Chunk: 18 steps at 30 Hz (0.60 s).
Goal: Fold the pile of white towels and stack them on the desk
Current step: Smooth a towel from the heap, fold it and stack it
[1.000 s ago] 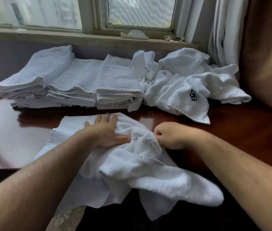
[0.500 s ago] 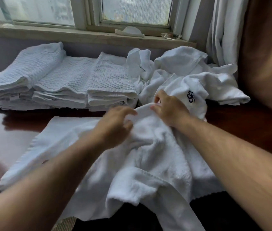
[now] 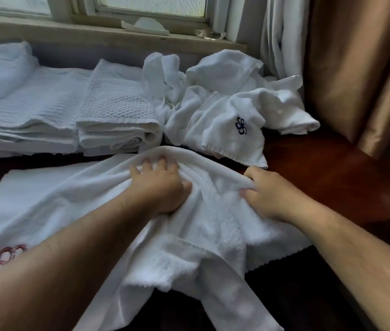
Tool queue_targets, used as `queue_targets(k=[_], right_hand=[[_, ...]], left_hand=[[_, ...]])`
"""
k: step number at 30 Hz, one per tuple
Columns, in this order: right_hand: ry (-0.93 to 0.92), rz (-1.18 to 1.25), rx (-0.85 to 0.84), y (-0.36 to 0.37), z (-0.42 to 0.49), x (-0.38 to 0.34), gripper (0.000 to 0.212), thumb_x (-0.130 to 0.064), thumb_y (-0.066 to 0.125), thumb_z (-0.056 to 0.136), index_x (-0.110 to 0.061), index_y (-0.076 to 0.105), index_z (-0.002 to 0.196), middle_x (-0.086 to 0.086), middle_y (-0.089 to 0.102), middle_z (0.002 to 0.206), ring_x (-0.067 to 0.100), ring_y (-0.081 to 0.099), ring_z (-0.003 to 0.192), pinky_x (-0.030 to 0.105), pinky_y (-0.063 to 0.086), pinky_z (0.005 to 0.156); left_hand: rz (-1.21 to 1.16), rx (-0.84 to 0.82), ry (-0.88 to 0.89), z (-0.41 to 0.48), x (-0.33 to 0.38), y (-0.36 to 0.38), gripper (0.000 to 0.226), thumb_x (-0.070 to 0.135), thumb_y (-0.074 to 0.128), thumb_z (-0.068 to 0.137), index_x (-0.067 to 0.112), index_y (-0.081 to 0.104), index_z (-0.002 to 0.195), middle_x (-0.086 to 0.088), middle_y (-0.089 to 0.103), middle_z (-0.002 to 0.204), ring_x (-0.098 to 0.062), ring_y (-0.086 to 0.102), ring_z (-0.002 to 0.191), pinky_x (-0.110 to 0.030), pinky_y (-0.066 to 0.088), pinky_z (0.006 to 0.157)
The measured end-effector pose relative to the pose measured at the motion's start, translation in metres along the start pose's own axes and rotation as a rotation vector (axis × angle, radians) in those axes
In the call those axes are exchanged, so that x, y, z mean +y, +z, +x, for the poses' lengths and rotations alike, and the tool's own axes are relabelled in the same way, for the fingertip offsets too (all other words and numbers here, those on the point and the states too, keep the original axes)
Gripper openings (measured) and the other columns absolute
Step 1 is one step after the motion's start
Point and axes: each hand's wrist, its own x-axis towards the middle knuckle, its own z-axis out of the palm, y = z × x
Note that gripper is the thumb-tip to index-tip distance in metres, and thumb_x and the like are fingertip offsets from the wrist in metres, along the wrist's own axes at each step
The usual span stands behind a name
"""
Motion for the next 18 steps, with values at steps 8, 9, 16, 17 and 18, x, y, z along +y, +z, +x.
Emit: queue_targets(k=[8, 9, 16, 17, 18], right_hand=[[-0.049, -0.211, 0.049, -0.070, 0.084, 0.003, 0.012, -0.026, 0.059, 0.100, -0.024, 0.058, 0.111, 0.009, 0.065, 0.114, 0.028, 0.059, 0.099, 0.035, 0.040, 0.081], [-0.056, -0.242, 0.128, -0.074, 0.093, 0.002, 0.016, -0.027, 0.056, 0.101, -0.022, 0.059, 0.116, 0.012, 0.065, 0.117, 0.032, 0.059, 0.103, 0.037, 0.042, 0.084], [0.000, -0.422, 0.592, -0.040, 0.093, 0.003, 0.055, -0.051, 0.076, 0.082, -0.020, 0.055, 0.122, 0.014, 0.057, 0.123, 0.037, 0.050, 0.116, 0.048, 0.039, 0.094], [-0.017, -0.340, 0.606, -0.034, 0.084, 0.009, 0.051, -0.050, 0.077, 0.081, -0.020, 0.056, 0.115, 0.012, 0.058, 0.116, 0.036, 0.054, 0.110, 0.046, 0.042, 0.089], [-0.038, -0.228, 0.593, -0.031, 0.073, 0.016, 0.042, -0.048, 0.078, 0.082, -0.020, 0.056, 0.105, 0.007, 0.061, 0.105, 0.033, 0.058, 0.100, 0.042, 0.044, 0.083]], left_hand=[[-0.123, 0.220, 0.615, -0.011, 0.002, -0.006, 0.054, 0.052, 0.040, 0.098, 0.034, 0.041, 0.149, 0.005, 0.047, 0.150, -0.018, 0.043, 0.136, -0.036, 0.034, 0.113], [-0.126, 0.173, 0.695, -0.012, 0.002, -0.007, 0.058, 0.060, 0.041, 0.096, 0.036, 0.041, 0.149, 0.009, 0.046, 0.151, -0.014, 0.041, 0.136, -0.034, 0.034, 0.114], [0.017, -0.024, 0.472, -0.005, 0.021, 0.003, 0.097, 0.089, 0.041, 0.078, 0.038, 0.019, 0.157, 0.009, 0.012, 0.167, -0.017, 0.008, 0.154, -0.045, 0.013, 0.124], [0.022, 0.009, 0.457, -0.002, 0.026, 0.003, 0.090, 0.087, 0.038, 0.081, 0.039, 0.024, 0.156, 0.008, 0.019, 0.165, -0.019, 0.014, 0.152, -0.046, 0.019, 0.122], [0.033, 0.047, 0.452, 0.001, 0.031, 0.003, 0.083, 0.084, 0.038, 0.084, 0.040, 0.029, 0.153, 0.006, 0.026, 0.161, -0.022, 0.022, 0.148, -0.045, 0.025, 0.119]])
